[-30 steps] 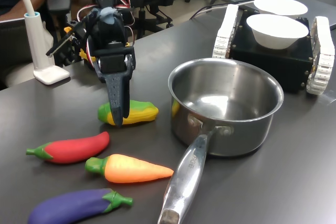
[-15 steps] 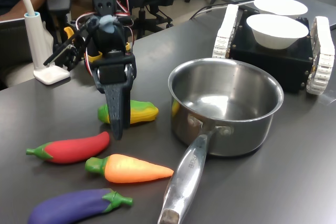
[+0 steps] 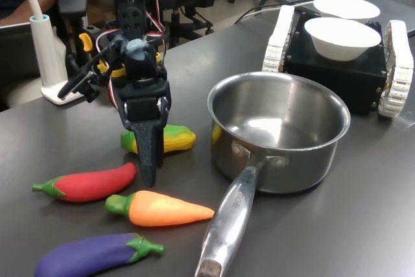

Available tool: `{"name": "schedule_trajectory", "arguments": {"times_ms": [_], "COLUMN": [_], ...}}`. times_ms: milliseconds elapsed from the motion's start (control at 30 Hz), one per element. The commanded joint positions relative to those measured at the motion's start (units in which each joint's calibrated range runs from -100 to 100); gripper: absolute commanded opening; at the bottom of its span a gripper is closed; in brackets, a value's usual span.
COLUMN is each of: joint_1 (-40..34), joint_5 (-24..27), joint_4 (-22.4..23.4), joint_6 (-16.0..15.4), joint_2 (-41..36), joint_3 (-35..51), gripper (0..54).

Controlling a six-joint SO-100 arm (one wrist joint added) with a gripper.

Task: Pick up the carrot and place them in the pan

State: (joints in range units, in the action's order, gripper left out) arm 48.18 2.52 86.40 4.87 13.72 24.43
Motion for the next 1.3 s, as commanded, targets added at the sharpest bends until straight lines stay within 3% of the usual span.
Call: {"name": "schedule_trajectory", "arguments": {"times_ms": [0,400,667,1267], "joint_1": [-0.13,1.24,2.04,3.76], "joint_5": [0.39,0.05,0.05,0.34], "joint_4": [1.40,5.33,6.78,7.71], "joint_6": [-0.75,-2.60,-4.53,-4.45], "joint_2": [0.91,9.10,12.81,18.04], "joint_3": [8.51,18.05,19.86,26.77], "gripper": [31.7,30.3,29.8,29.1]}}
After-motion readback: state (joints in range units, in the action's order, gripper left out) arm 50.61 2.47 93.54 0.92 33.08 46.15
